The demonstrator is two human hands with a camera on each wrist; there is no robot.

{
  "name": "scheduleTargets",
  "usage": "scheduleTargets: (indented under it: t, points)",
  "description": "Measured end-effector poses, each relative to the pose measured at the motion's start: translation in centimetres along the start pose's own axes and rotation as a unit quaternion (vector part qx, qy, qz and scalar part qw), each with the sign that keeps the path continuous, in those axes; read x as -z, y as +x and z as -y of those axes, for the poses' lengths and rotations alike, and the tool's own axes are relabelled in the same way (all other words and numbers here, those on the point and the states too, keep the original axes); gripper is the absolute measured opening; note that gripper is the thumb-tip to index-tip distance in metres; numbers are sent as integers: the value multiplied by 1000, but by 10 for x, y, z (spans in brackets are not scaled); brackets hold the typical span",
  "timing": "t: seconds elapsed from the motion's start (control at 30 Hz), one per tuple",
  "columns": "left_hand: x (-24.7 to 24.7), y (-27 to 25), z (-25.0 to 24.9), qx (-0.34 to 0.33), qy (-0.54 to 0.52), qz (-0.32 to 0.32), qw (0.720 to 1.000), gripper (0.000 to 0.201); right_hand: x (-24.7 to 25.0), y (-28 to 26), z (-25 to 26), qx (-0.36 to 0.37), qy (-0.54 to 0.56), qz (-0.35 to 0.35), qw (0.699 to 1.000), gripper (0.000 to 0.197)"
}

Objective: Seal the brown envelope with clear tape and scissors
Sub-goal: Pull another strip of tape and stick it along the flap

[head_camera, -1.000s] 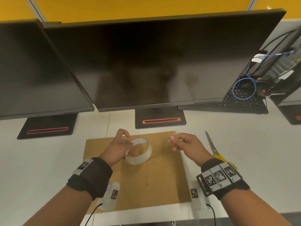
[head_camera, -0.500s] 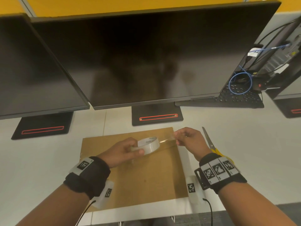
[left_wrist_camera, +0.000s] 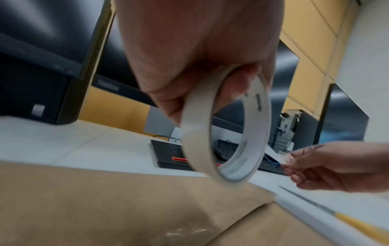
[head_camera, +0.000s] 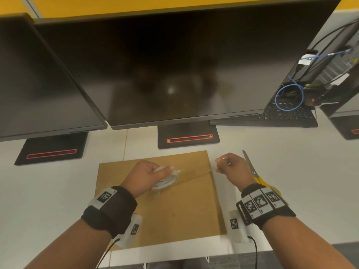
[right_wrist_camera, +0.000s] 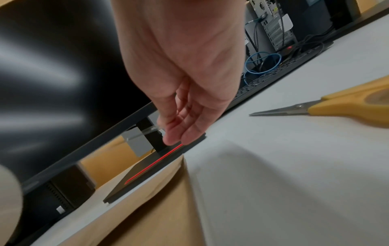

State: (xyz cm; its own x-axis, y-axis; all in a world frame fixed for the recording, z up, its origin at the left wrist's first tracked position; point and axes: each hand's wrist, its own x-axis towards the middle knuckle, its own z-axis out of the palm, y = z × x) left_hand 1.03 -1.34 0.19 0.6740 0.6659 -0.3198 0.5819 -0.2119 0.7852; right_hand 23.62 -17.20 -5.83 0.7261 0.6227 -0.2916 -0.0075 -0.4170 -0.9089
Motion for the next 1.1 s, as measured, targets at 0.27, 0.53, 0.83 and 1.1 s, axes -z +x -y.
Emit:
scheduleTargets:
  t: [0.27,0.53,0.83,1.1]
  points:
    - [-11,4,-1,78,342,1,936,54,-12,-2,-5,35,-102,35,994,13]
    - [-25,10,-7,87,436,15,896,43,-24,-1,-15,33,-178,27,983,9]
    - [-38,16,-11,104,454,38,884,39,-26,3,-24,54,-221,10,974,7]
    - [-48,20,-15,103,447,51,887,32,-26,5,-27,77,-272,16,959,10]
